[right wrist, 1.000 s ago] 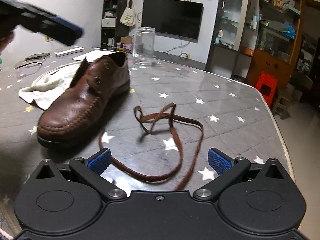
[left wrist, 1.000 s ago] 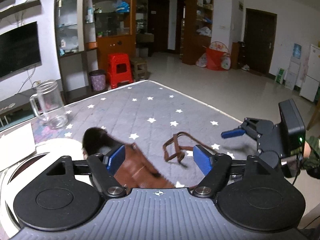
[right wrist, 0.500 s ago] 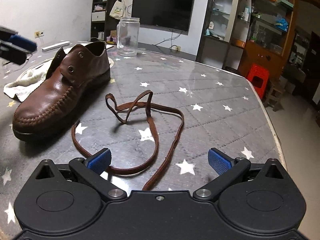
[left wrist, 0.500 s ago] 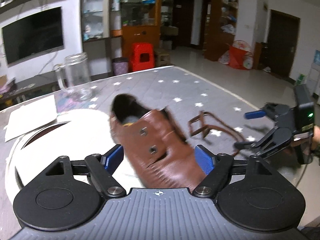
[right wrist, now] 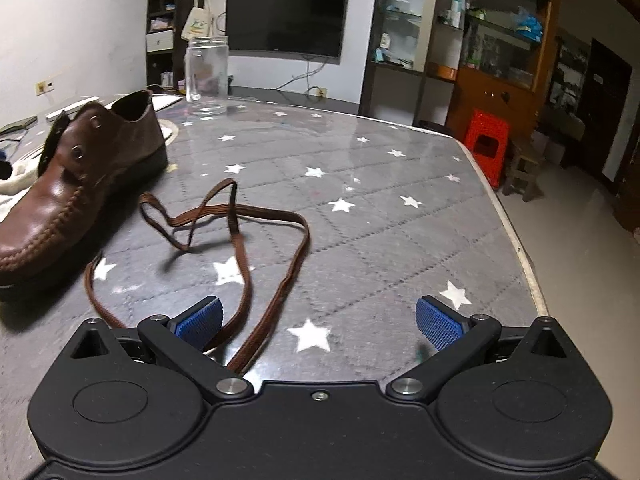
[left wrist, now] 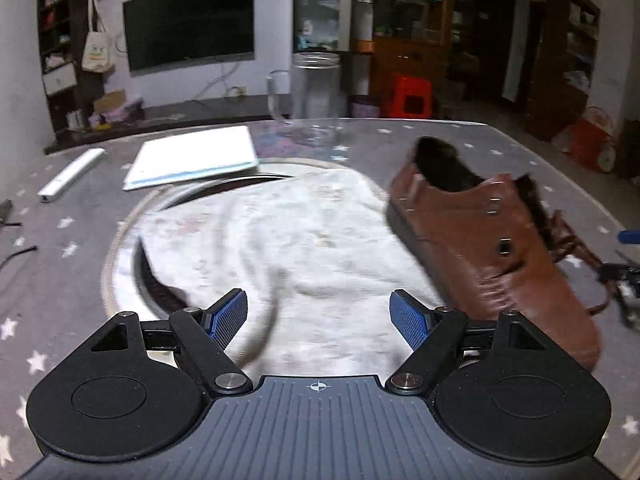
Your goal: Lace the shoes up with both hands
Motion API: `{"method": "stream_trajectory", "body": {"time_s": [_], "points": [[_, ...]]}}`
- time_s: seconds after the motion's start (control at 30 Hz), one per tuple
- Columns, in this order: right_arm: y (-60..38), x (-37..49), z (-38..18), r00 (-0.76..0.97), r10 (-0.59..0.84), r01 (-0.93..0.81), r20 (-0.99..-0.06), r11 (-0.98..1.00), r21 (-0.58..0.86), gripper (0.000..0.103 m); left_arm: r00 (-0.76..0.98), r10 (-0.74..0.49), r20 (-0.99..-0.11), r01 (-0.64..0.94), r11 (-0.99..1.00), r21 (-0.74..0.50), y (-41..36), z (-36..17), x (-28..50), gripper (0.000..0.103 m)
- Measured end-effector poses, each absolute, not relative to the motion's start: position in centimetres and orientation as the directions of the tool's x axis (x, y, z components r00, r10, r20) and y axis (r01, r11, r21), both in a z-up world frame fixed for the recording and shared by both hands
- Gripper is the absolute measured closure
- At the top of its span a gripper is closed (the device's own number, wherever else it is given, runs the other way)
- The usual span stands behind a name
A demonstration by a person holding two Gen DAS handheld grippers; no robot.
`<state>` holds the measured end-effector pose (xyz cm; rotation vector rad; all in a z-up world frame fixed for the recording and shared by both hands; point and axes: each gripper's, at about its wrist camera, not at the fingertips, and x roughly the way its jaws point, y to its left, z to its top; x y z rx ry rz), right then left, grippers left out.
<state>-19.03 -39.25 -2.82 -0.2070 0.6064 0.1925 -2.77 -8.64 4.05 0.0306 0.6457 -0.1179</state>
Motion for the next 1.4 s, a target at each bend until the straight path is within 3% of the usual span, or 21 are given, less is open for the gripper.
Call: {"method": "stream_trajectory", "body": {"time_s": [0.27, 0.77, 1.03, 1.4], "points": [[-40.4, -17.5, -2.8, 0.801, 0.086, -0.191, -0.593, 0.975, -0.116, 0.000, 0.792, -0.013, -0.611, 0.037, 0.999, 0.028, -5.2, 2.6, -1.9, 0.024], [-42.1, -16.9, -3.6, 0.791, 0.111, -0.169, -0.601, 0.985, -0.040, 0.000, 0.778, 0.027, -0.628, -0.023, 1.000, 0.014, 0.3, 0.7, -0.9, 0.024], [-42.3, -17.0, -3.6, 0.791, 0.114, -0.170, -0.602, 0.985, -0.036, 0.000, 0.795, 0.039, -0.606, -0.019, 0.999, 0.038, 1.0, -0.1, -1.3, 0.019], [-42.3, -17.1, -3.7, 0.790, 0.116, -0.169, -0.602, 0.985, -0.033, 0.000, 0.811, 0.067, -0.581, -0.010, 0.995, 0.101, -0.7, 0.8, -1.2, 0.023]]}}
